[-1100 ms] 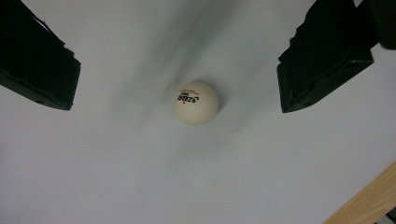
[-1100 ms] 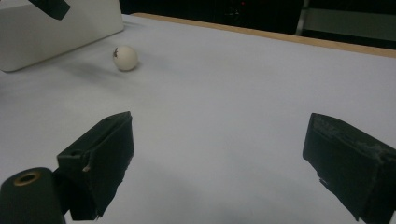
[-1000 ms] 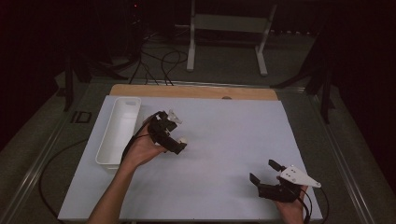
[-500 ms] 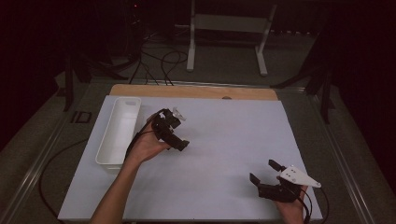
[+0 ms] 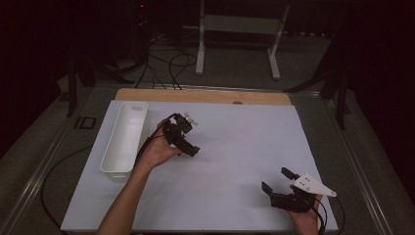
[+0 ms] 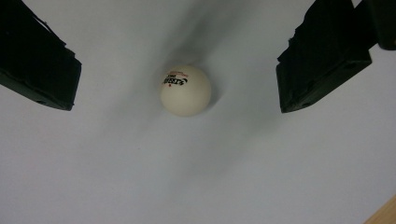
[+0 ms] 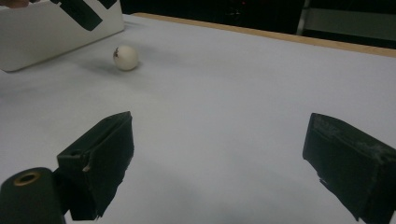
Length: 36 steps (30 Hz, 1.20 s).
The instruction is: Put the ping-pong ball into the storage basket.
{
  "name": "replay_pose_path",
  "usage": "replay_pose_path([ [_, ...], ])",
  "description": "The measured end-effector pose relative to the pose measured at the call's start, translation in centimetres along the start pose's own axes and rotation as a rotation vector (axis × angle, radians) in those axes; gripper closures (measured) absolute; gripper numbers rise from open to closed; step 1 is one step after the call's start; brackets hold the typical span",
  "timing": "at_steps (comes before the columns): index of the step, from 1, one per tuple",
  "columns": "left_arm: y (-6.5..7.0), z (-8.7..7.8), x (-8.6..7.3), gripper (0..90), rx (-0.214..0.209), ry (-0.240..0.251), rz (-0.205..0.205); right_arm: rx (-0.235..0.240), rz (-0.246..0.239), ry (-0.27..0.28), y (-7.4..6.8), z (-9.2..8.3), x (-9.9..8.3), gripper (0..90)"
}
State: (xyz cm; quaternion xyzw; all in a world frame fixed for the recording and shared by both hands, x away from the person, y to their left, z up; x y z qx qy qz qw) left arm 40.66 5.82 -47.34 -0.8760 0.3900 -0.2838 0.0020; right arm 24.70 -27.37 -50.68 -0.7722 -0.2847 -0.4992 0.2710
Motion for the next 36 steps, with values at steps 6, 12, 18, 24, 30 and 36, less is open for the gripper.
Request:
replay_pose_path([
  [6, -0.2, 0.7, -0.1, 0.5, 0.003, -0.027, -0.004, 0.0, 0.001, 0.001, 0.0, 0.0, 0.0, 8.4],
  [12, -0.3, 1.3, 0.0, 0.4, 0.005, -0.046, -0.012, 0.001, 0.003, -0.002, 0.0, 0.0, 0.0, 8.4],
  [18, -0.1, 1.8, 0.0, 0.4, 0.002, -0.059, -0.012, 0.001, 0.002, -0.002, 0.0, 0.0, 0.0, 8.4],
  [24, 0.1, 2.3, 0.1, 0.4, -0.004, -0.077, -0.005, -0.001, 0.005, -0.003, 0.0, 0.0, -0.1, 8.4],
  [30, 0.1, 2.8, 0.1, 0.5, -0.011, -0.091, -0.007, -0.001, 0.005, -0.004, 0.0, 0.0, -0.1, 8.4],
  [36, 0.0, 3.3, 0.0, 0.5, -0.016, -0.109, -0.011, -0.001, 0.006, -0.003, 0.1, 0.0, -0.1, 8.4],
])
Point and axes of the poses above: each handheld gripper's, and its own axes: z roughly forward along the jaws, x roughly out of its top, y roughly to its right, the point moved 4 cm from there along z, roughly forward along the jaws, and after that the axes turned 13 degrees about x, right-handed, at the moved point
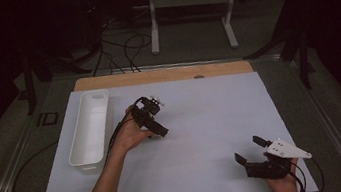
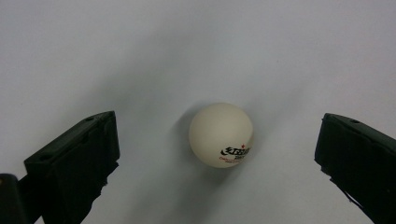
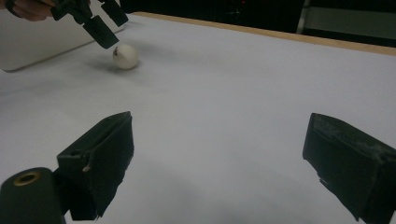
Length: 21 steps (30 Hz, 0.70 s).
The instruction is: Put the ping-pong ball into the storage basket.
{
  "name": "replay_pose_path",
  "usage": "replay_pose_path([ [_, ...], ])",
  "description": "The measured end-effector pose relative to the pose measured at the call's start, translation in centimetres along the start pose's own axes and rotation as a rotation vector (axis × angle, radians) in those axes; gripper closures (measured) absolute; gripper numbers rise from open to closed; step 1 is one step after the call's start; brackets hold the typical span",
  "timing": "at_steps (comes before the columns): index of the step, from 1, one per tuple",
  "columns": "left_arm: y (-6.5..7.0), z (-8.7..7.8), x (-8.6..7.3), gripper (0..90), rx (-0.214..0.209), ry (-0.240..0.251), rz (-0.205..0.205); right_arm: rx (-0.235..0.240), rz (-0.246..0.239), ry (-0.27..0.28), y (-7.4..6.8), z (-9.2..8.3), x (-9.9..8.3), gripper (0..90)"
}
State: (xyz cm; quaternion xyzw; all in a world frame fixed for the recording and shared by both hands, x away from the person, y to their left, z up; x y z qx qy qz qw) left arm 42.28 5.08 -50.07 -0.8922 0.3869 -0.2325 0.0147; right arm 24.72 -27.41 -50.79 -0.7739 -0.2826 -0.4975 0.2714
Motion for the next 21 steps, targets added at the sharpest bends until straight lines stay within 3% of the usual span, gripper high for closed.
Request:
replay_pose_path([
  [21, 0.16, 1.05, 0.1, 1.0, -0.027, -0.023, -0.007, -0.001, -0.002, -0.002, 0.05, -0.03, -0.03, 8.4],
])
Point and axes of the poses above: each handheld gripper's, and its own axes: z roughly forward along the jaws, x roughly out of its top, y roughly to its right, the point moved 4 cm from there along z, roughly forward along the jaws, and after that the axes turned 13 degrees about x, right-handed, at the moved point
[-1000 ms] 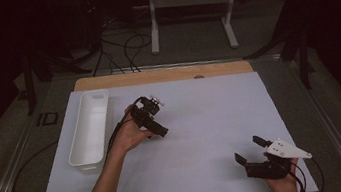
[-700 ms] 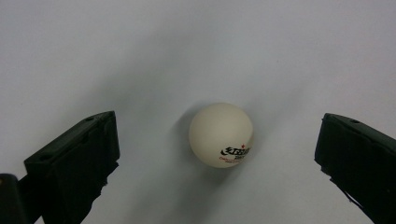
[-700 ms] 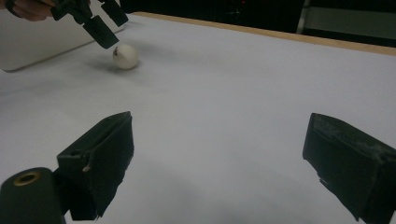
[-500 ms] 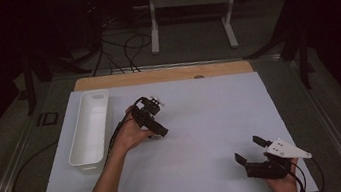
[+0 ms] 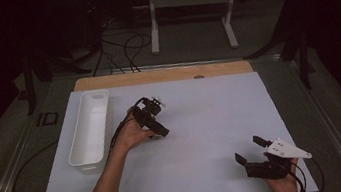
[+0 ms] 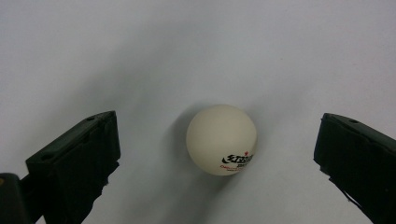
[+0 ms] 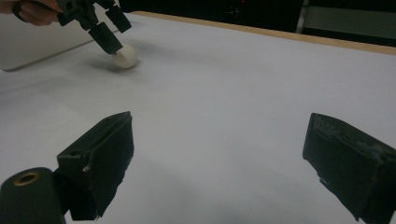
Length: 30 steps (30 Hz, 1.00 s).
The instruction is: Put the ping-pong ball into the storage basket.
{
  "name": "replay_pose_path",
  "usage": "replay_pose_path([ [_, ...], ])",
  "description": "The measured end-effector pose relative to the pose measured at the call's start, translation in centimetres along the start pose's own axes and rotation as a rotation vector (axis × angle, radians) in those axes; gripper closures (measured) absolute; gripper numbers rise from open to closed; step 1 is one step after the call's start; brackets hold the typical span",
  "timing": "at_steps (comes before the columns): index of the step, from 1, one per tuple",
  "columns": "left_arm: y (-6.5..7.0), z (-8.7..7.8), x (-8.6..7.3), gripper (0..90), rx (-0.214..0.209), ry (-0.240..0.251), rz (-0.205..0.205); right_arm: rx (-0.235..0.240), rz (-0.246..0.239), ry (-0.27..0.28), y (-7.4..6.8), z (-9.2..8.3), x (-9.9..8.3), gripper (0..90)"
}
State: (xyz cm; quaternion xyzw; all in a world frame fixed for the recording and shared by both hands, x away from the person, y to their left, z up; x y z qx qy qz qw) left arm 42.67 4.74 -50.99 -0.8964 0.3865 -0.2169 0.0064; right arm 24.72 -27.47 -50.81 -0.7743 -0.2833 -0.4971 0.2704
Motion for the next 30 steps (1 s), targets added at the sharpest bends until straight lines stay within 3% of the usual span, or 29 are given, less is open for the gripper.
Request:
replay_pose_path([
  [12, 0.3, 0.6, 0.0, 1.7, -0.008, -0.028, 0.006, -0.001, 0.001, 0.0, 0.0, 0.0, 0.0, 8.4],
  [18, 0.5, 0.9, -0.2, 6.3, -0.012, -0.049, 0.012, -0.001, 0.001, 0.0, 0.0, 0.0, 0.0, 8.4],
  [24, 0.7, 1.0, -0.2, 19.7, -0.023, -0.063, 0.018, -0.002, 0.002, -0.001, 0.0, 0.0, 0.0, 8.4],
  [30, 0.7, 1.0, -0.3, 39.0, -0.041, -0.077, 0.016, -0.003, 0.001, -0.002, 0.0, 0.0, 0.0, 8.4],
])
Point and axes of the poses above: each handheld gripper's, and its own axes: z roughly forward along the jaws, x roughly out of its top, y roughly to its right, the point moved 4 cm from there along z, roughly forward along the jaws, and after that the axes turned 13 degrees about x, right-handed, at the moved point
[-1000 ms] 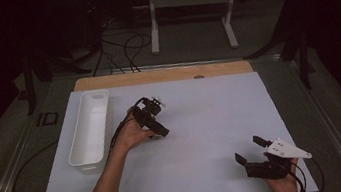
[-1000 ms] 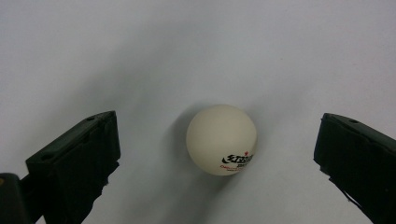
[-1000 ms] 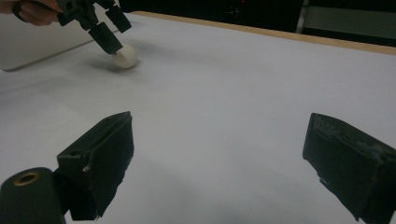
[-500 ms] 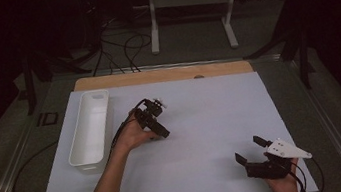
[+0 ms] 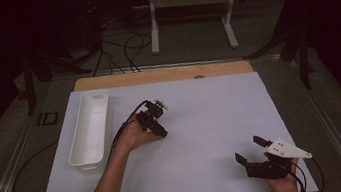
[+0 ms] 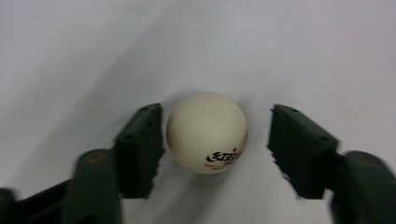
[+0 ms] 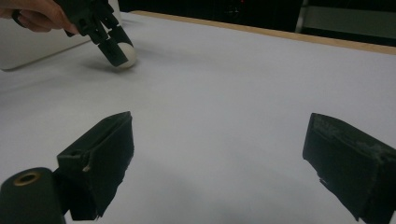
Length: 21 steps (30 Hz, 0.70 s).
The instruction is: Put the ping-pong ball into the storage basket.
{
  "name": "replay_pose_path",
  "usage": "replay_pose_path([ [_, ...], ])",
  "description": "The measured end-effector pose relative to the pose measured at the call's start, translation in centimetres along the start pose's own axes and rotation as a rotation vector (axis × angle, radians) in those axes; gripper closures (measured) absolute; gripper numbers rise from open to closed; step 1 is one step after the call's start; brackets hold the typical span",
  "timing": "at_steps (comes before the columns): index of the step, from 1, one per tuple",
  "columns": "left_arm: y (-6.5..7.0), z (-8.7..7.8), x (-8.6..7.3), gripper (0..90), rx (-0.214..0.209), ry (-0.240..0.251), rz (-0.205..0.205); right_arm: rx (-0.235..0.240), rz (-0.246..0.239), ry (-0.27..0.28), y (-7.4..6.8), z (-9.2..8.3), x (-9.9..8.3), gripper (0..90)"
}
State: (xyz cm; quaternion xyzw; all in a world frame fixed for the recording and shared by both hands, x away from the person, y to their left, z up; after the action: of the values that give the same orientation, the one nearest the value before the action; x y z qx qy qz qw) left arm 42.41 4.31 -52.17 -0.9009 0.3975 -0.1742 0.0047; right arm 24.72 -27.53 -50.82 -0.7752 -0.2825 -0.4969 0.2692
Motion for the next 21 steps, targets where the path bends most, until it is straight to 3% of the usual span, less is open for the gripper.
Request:
replay_pose_path([
  [4, -0.03, 0.01, -0.07, 50.4, -0.005, -0.002, -0.005, 0.0, 0.001, 0.0, 0.0, -0.01, 0.0, 8.4],
  [21, -0.01, -0.5, -0.04, 51.2, 0.013, 0.012, 0.007, -0.001, 0.003, -0.002, 0.09, 0.07, -0.05, 8.4],
])
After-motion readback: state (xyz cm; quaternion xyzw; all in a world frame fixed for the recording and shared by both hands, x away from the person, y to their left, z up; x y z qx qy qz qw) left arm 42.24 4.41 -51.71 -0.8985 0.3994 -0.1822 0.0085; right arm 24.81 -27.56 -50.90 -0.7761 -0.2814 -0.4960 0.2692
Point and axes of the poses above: each handheld gripper's, and its own axes: z roughly forward along the jaws, x roughly out of its top, y roughly to its right, the point moved 4 cm from there along z, roughly forward along the jaws, and after that the axes turned 13 degrees about x, right-handed, at the moved point
